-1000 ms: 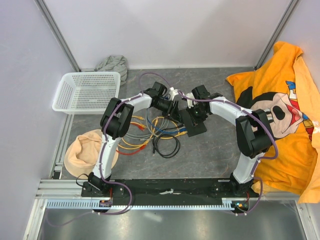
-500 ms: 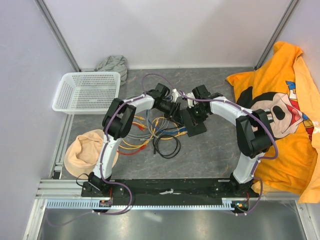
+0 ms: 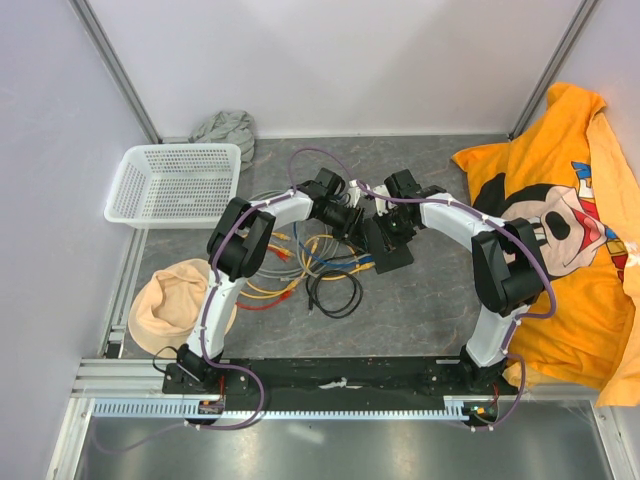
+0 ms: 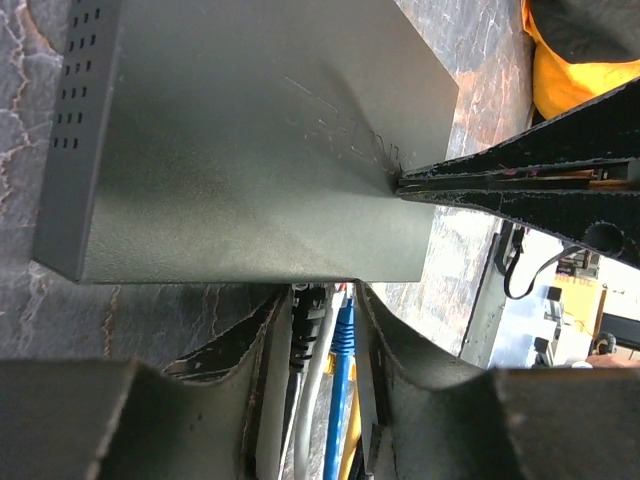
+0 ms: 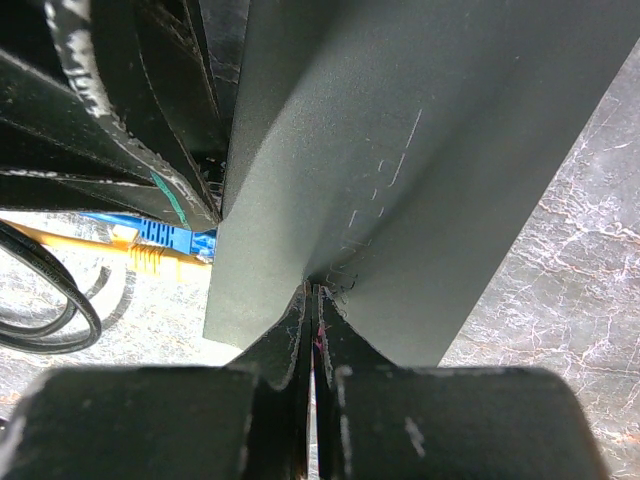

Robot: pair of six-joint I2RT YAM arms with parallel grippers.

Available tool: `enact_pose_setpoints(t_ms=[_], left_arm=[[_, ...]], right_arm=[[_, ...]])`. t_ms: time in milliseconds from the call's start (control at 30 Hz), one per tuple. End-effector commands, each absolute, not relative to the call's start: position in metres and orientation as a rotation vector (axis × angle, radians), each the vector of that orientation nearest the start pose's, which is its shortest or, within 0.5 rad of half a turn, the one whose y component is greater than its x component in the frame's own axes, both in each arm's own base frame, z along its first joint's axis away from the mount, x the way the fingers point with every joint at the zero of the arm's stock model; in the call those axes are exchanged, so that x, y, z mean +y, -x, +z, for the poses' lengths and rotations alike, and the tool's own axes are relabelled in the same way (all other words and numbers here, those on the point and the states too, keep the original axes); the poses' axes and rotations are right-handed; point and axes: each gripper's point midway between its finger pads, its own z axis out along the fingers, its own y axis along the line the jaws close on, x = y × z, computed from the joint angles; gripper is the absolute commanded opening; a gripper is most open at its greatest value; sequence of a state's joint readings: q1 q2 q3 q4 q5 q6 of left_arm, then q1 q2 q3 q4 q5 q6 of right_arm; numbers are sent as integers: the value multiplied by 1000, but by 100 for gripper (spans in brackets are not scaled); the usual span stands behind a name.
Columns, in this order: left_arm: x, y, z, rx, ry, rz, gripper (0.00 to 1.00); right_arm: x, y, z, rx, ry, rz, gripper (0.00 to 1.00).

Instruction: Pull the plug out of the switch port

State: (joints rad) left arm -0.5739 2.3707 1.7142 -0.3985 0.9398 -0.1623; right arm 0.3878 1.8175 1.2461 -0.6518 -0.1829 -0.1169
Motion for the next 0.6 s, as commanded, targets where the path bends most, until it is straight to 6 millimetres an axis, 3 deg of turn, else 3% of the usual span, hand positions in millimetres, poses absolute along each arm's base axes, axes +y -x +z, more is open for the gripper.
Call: enact_pose_setpoints(t_ms=[0,367,567], left_arm=[[-391,-325,4,2514,-938,-1440,37],[-390,-329,14,2445,-887,-1695,34],[-390,-330,15,2449,-855,-1727,33]], right_arm=[[152,-314,22,2818,740,285,2],[150,-312,19,2828,749,271,2],[149,-311,15,2841,751,270,3]])
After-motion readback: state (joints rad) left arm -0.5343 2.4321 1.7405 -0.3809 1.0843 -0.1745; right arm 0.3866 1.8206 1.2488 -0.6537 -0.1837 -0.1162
